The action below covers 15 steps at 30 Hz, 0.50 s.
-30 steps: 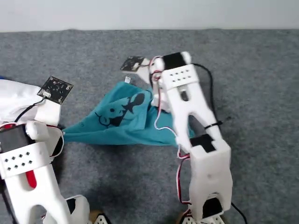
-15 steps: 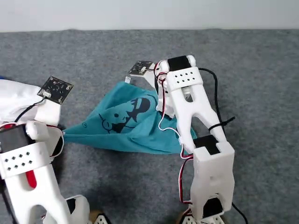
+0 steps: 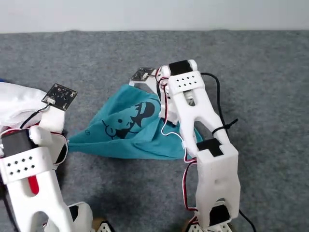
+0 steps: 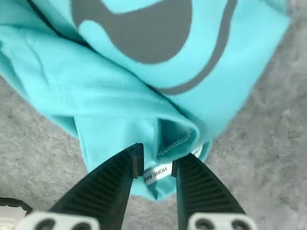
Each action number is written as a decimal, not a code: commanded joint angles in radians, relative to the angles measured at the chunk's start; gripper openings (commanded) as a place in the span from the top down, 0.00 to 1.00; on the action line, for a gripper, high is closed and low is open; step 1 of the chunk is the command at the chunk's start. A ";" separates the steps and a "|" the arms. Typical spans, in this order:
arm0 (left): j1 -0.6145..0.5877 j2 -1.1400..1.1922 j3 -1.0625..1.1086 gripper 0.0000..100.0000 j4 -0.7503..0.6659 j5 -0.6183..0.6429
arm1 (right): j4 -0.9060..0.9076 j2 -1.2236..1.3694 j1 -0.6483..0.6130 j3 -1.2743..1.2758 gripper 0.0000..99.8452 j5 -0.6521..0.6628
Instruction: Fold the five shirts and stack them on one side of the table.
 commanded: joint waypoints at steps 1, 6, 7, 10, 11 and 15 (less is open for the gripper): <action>-0.009 -0.021 -0.004 1.00 -0.017 -0.003 | -0.044 0.019 -0.002 -0.006 0.90 -0.008; -0.009 -0.021 -0.005 1.00 -0.017 -0.003 | -0.082 0.045 0.021 -0.006 0.90 -0.008; -0.009 -0.021 -0.005 1.00 -0.017 -0.003 | -0.079 0.045 0.031 -0.011 0.90 -0.008; -0.009 -0.021 -0.005 1.00 -0.018 -0.003 | -0.044 0.045 0.062 -0.054 0.90 -0.008; -0.009 -0.021 -0.005 1.00 -0.020 -0.003 | -0.027 0.048 0.068 -0.072 0.90 -0.008; -0.009 -0.017 -0.007 1.00 -0.023 -0.003 | 0.008 0.051 0.070 -0.101 0.90 -0.008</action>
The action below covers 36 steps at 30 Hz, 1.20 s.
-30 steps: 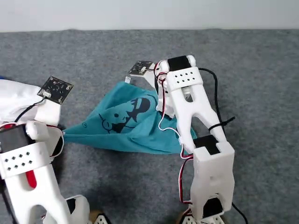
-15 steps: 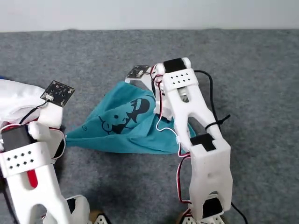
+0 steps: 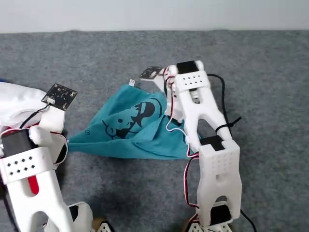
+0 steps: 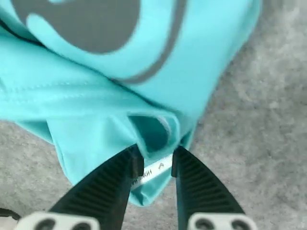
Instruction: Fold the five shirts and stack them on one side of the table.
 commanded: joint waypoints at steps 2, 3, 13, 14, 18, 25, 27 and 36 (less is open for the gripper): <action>-0.009 -0.015 -0.007 1.00 -0.020 -0.003 | 0.013 -0.005 0.004 -0.057 0.89 -0.008; -0.009 -0.015 -0.007 1.00 -0.020 -0.003 | 0.008 -0.004 0.001 -0.057 0.89 -0.008; -0.009 -0.015 -0.004 1.00 -0.020 -0.003 | -0.053 0.082 -0.053 -0.061 0.90 -0.021; -0.009 -0.015 -0.004 1.00 -0.020 -0.003 | -0.051 0.082 -0.053 -0.069 0.90 -0.023; -0.009 -0.015 -0.004 1.00 -0.020 -0.003 | -0.041 0.082 -0.048 -0.158 0.99 0.023; -0.009 -0.015 -0.007 1.00 -0.034 -0.003 | 0.084 0.071 -0.044 -0.443 0.99 0.069; -0.009 -0.020 -0.007 1.00 -0.034 -0.003 | 0.082 0.021 -0.025 -0.459 0.99 0.069; -0.009 -0.021 -0.008 1.00 -0.034 -0.003 | 0.081 -0.320 0.004 -0.186 0.99 0.152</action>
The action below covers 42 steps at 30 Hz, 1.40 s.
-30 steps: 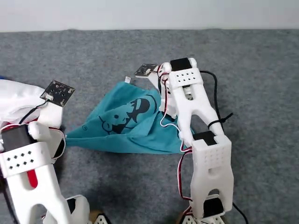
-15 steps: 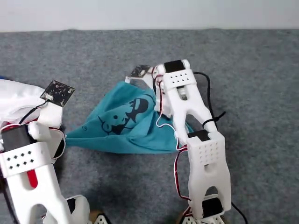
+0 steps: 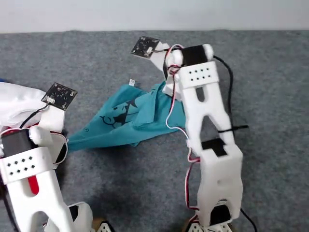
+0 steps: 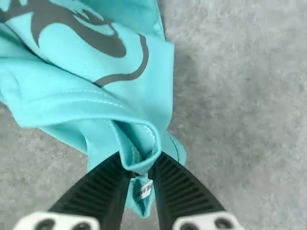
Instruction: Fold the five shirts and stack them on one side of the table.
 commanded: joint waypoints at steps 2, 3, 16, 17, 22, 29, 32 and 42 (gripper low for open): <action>-0.008 -0.020 -0.008 1.00 -0.023 -0.003 | 0.042 -0.226 0.019 0.201 0.99 0.063; -0.008 -0.018 -0.008 1.00 -0.023 -0.003 | 0.042 -0.252 0.019 0.269 0.99 0.074; 0.101 -0.015 -0.002 1.00 -0.040 0.021 | -0.105 -0.259 -0.019 0.680 0.82 -0.035; 0.110 -0.015 -0.002 1.00 -0.041 0.040 | -0.105 -0.252 -0.019 0.667 0.81 -0.051; 0.121 -0.015 -0.002 1.00 -0.041 0.061 | -0.105 -0.248 -0.025 0.624 0.82 -0.063; 0.120 -0.015 -0.002 1.00 -0.037 0.061 | -0.171 -0.188 -0.054 0.620 0.82 -0.071; 0.115 -0.015 -0.002 1.00 -0.035 0.061 | -0.237 -0.162 -0.056 0.620 0.82 -0.098; 0.115 -0.015 -0.002 1.00 -0.035 0.061 | -0.289 -0.107 -0.058 0.620 0.87 -0.106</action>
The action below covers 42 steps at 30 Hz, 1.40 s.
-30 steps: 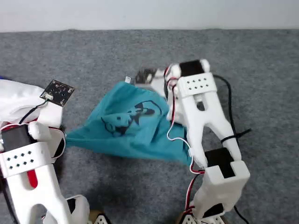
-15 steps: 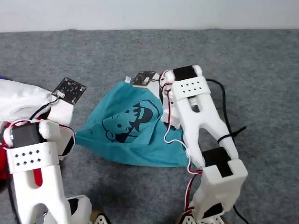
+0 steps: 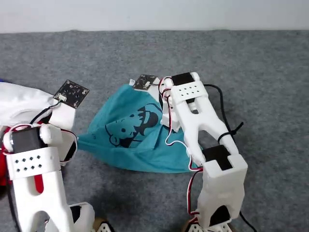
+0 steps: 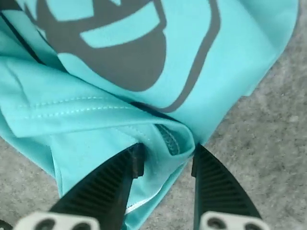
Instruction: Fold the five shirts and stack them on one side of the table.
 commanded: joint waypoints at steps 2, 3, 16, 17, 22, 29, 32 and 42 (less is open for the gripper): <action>-0.002 -0.015 -0.002 1.00 -0.018 0.008 | -0.015 -0.019 -0.010 -0.058 0.93 0.008; -0.002 -0.015 -0.002 1.00 -0.018 0.008 | -0.012 -0.024 -0.010 -0.058 0.95 0.034; -0.002 -0.015 0.038 1.00 -0.026 0.008 | 0.170 -0.220 0.051 -0.166 0.99 0.160; -0.002 -0.015 0.042 1.00 -0.026 0.008 | 0.180 -0.236 0.064 -0.166 0.99 0.160; 0.000 -0.015 0.045 1.00 -0.028 0.008 | 0.213 -0.285 0.142 -0.166 0.99 0.199; 0.005 -0.015 0.044 1.00 -0.048 0.008 | 0.205 -0.193 0.140 -0.163 0.93 0.158; 0.002 -0.015 0.045 1.00 -0.046 0.008 | 0.188 -0.137 0.107 -0.164 0.90 0.100; 0.000 -0.015 0.047 1.00 -0.048 0.008 | 0.114 -0.090 0.038 -0.167 0.99 0.146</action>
